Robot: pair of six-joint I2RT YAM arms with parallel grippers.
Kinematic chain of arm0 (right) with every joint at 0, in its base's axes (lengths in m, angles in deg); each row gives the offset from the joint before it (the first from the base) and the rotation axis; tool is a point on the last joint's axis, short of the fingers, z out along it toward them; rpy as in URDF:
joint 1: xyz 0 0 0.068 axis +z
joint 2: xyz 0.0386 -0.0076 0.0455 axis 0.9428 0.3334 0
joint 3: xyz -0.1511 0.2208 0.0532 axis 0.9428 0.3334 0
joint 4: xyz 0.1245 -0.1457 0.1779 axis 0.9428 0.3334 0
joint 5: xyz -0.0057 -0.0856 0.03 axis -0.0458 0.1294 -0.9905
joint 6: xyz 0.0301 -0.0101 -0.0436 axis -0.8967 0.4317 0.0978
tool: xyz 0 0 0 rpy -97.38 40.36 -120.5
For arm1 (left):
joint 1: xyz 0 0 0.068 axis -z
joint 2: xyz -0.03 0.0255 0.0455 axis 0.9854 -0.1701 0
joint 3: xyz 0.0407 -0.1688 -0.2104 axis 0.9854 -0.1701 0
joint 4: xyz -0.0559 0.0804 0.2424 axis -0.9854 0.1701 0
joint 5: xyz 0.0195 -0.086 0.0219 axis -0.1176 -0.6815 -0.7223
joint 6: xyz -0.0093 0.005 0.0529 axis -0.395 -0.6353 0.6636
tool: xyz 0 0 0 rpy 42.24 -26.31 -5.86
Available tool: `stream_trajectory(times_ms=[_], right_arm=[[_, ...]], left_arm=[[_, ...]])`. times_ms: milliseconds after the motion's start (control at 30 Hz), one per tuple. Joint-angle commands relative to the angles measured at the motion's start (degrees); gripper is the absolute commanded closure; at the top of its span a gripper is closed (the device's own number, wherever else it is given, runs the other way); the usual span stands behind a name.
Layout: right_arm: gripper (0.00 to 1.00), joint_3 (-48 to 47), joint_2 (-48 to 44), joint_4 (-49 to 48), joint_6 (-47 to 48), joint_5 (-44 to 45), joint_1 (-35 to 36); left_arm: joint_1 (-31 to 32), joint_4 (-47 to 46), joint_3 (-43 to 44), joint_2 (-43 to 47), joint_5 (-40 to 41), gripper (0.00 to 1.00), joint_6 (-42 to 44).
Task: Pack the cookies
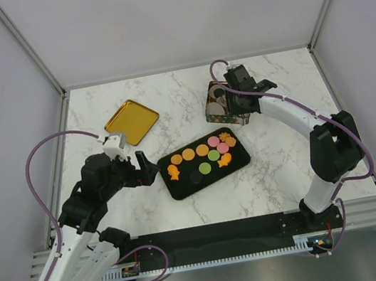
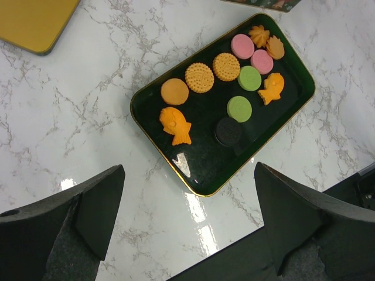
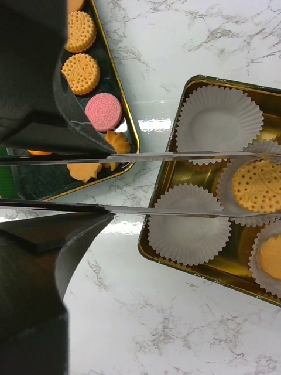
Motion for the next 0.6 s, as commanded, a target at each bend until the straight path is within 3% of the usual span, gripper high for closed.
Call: stream_trajectory(times_ms=[0, 133, 400, 567], right_arm=[[0.52, -2.16, -0.13, -2.45, 0.88, 0.17, -0.19], [0.45, -2.16, -1.36, -2.01, 1.15, -0.1, -0.19], [0.44, -1.37, -4.52, 0.18, 1.5, -1.93, -0.19], [0.45, 3.62, -12.86, 0.88, 0.98, -3.53, 3.49]], left_arm=[[0.24, -1.31, 0.15, -0.24, 0.69, 0.0, -1.45], [0.24, -1.31, 0.24, -0.24, 0.69, 0.0, -1.45], [0.24, -1.31, 0.15, -0.16, 0.69, 0.0, -1.45], [0.24, -1.22, 0.24, 0.02, 0.78, 0.0, -1.45]])
